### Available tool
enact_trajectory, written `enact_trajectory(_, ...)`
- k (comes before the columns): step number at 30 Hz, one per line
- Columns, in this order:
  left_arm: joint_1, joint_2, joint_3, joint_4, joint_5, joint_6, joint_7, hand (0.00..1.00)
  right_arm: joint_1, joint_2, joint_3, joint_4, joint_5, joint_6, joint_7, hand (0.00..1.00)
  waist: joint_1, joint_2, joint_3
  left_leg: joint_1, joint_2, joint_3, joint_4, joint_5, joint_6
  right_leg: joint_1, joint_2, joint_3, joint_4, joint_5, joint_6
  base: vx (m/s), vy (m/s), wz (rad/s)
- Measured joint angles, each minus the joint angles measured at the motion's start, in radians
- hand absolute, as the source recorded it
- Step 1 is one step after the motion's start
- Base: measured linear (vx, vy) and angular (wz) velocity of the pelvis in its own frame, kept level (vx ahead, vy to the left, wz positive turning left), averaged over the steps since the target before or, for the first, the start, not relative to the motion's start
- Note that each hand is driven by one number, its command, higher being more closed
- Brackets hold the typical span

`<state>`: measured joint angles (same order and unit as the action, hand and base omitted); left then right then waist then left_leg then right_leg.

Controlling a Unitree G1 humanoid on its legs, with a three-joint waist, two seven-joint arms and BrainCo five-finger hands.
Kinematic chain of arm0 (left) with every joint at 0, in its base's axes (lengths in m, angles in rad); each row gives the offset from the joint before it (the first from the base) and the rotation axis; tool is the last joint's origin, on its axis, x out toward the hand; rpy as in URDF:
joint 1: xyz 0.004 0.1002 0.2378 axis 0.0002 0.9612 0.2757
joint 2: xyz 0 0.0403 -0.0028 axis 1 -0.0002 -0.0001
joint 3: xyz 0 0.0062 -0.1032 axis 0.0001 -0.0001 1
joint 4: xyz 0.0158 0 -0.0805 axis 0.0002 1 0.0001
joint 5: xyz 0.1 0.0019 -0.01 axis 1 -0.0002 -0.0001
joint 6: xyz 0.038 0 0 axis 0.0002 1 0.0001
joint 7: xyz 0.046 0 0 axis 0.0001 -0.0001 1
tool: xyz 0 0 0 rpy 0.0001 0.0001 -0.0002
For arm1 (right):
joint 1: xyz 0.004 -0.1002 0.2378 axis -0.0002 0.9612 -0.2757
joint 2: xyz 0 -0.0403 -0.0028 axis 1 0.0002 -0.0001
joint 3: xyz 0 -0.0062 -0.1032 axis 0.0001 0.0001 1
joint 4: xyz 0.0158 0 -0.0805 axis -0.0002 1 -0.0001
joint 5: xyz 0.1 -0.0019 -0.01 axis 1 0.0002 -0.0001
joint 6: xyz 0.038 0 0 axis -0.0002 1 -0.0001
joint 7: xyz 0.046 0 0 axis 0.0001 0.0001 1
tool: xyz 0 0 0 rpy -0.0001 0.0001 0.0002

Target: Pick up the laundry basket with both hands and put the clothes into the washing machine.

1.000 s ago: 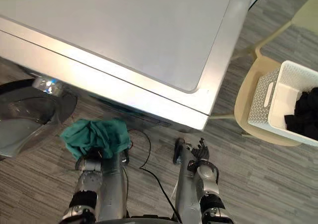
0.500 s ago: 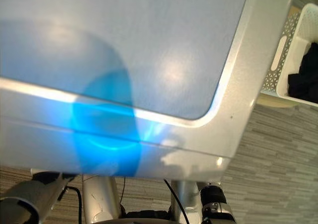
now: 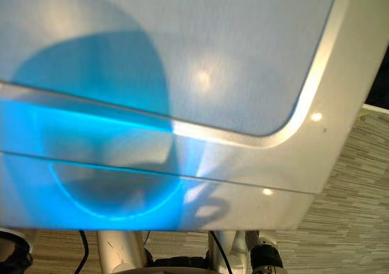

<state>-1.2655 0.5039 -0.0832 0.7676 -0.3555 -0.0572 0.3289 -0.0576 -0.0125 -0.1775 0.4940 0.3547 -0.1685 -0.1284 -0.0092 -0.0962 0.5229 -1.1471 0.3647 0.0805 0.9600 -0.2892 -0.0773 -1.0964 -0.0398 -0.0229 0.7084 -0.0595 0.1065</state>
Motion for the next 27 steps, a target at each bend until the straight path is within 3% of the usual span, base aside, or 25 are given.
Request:
enact_trajectory(5, -0.017, 0.013, -0.004, 0.028, 0.129, 0.036, -0.007, 0.00, 0.014, -0.016, -0.002, 0.002, 0.011, -0.001, 0.009, 0.00, 0.002, 0.000, 0.000, -0.004, -0.003, -0.006, -0.006, 0.013, -0.006, -0.009, 0.001, -0.003, 0.005, 0.004, -0.006, 0.00, 0.003, 0.01)
enact_trajectory(9, -0.017, 0.036, -0.035, 0.028, 0.376, 0.071, -0.069, 0.00, 0.025, -0.020, -0.001, 0.013, 0.032, -0.002, 0.045, 0.00, 0.000, 0.000, 0.000, -0.006, -0.001, -0.010, -0.009, 0.017, -0.010, -0.009, 0.004, -0.007, 0.002, 0.008, -0.011, 0.00, 0.000, 0.00)
enact_trajectory(11, -0.017, 0.036, -0.036, 0.028, 0.468, 0.088, -0.068, 0.00, 0.026, -0.020, -0.001, 0.015, 0.032, -0.003, 0.047, 0.00, 0.000, 0.000, 0.000, -0.008, -0.001, -0.011, -0.008, 0.017, -0.010, -0.010, 0.005, -0.008, 0.000, 0.008, -0.011, 0.00, 0.000, 0.00)
enact_trajectory(20, 0.005, 0.032, 0.014, 0.003, 0.641, 0.131, -0.065, 0.00, 0.026, -0.039, 0.025, 0.028, 0.031, -0.021, 0.070, 0.00, 0.000, 0.001, -0.001, -0.008, 0.002, -0.011, -0.008, 0.018, -0.011, -0.009, 0.009, -0.006, -0.008, 0.015, -0.012, 0.02, 0.028, -0.02)
enact_trajectory(24, 0.229, 0.004, 0.143, -0.301, 0.649, 0.134, -0.051, 0.00, 0.025, -0.044, 0.030, 0.013, 0.027, -0.020, 0.066, 0.00, 0.008, 0.017, 0.004, 0.027, 0.001, -0.003, -0.018, 0.019, -0.011, 0.015, 0.008, -0.002, -0.006, 0.014, -0.013, 0.02, 0.015, 0.02)
enact_trajectory(27, 0.477, -0.100, 0.260, -0.473, 0.645, 0.132, -0.023, 0.00, 0.026, -0.038, 0.030, 0.014, -0.001, -0.017, 0.066, 0.00, 0.026, 0.030, 0.003, 0.120, 0.000, 0.007, -0.058, 0.025, -0.018, 0.092, 0.007, -0.002, -0.021, 0.007, -0.022, 0.03, -0.022, 0.14)
